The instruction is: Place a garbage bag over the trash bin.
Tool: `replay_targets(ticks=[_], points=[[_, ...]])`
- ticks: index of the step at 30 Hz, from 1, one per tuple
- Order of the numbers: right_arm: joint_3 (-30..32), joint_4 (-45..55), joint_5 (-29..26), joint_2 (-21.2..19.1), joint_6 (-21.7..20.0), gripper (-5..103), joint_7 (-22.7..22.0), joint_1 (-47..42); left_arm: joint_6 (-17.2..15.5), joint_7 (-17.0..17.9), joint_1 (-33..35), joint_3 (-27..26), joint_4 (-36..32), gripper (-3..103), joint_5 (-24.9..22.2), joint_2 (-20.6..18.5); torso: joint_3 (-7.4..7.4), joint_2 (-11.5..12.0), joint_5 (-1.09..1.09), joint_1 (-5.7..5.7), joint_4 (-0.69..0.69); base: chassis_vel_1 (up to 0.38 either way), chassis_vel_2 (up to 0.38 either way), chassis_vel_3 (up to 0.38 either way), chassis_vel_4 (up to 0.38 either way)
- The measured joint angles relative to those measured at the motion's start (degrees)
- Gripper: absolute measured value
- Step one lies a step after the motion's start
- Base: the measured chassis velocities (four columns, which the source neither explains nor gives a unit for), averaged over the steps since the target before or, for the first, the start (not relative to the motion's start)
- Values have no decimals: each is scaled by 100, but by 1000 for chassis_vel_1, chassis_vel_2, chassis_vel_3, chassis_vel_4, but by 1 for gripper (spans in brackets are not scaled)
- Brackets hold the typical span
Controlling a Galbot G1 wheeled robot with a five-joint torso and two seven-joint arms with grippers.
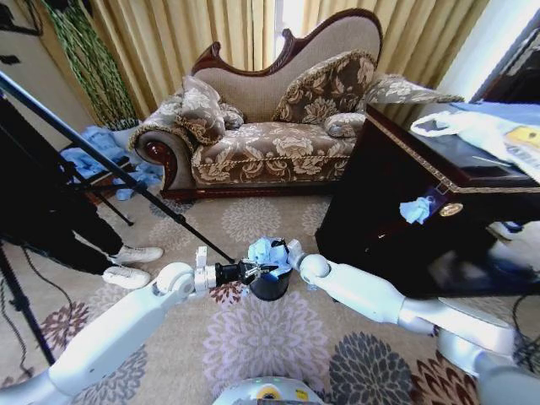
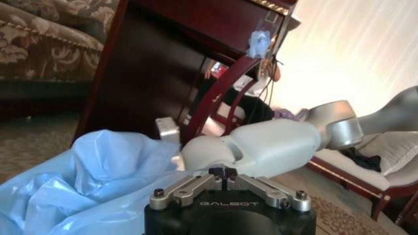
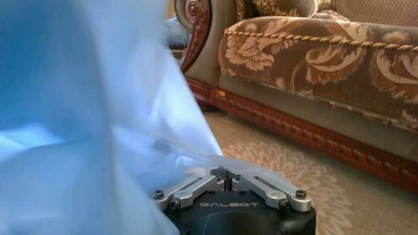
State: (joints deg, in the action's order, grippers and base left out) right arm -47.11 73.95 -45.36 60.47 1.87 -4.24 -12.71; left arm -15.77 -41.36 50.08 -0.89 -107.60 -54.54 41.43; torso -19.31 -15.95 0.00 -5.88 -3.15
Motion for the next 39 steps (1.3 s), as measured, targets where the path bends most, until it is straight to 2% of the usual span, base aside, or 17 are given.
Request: replay_targets(ticks=[15,20,22,24,27,28,30,32,33,37,39], points=[[109,-357,252,122,89,0,-6,-38,123,-248,418,-349,-290,0,38,-220,0,0,0,0,0,0,0,0,0],[146,-189,204,102,53,0,-108,-69,177,-269,445,-372,-228,0,58,-239,0,0,0,0,0,0,0,0,0],[205,61,54,74,-87,-2,-307,-144,196,-188,411,-367,-150,0,70,-166,0,0,0,0,0,0,0,0,0],[253,191,-92,79,-160,9,-465,-191,197,-70,329,-350,-65,0,65,-74,0,0,0,0,0,0,0,0,0],[273,214,-111,79,-179,14,-504,-216,197,31,252,-331,14,0,58,-11,0,0,0,0,0,0,0,0,0],[283,213,-104,67,-182,25,-523,-235,192,64,187,-306,73,0,51,12,0,0,0,0,0,0,0,0,0],[291,212,-100,59,-183,25,-533,-244,192,65,173,-299,83,0,51,15,0,0,0,0,0,0,0,0,0],[312,210,-83,21,-182,35,-608,-288,192,65,162,-284,95,11,49,15,0,0,0,0,-1,0,0,0,0],[312,210,-83,21,-182,35,-608,-288,192,65,162,-284,95,11,49,15,0,0,0,0,-1,0,0,0,0],[377,308,-130,-41,-182,57,-725,-373,204,62,267,-317,62,32,60,4,0,0,0,0,0,0,0,0,0],[410,356,-194,-54,-182,57,-778,-410,210,67,302,-350,44,32,63,-1,0,0,0,0,0,0,0,0,0]])
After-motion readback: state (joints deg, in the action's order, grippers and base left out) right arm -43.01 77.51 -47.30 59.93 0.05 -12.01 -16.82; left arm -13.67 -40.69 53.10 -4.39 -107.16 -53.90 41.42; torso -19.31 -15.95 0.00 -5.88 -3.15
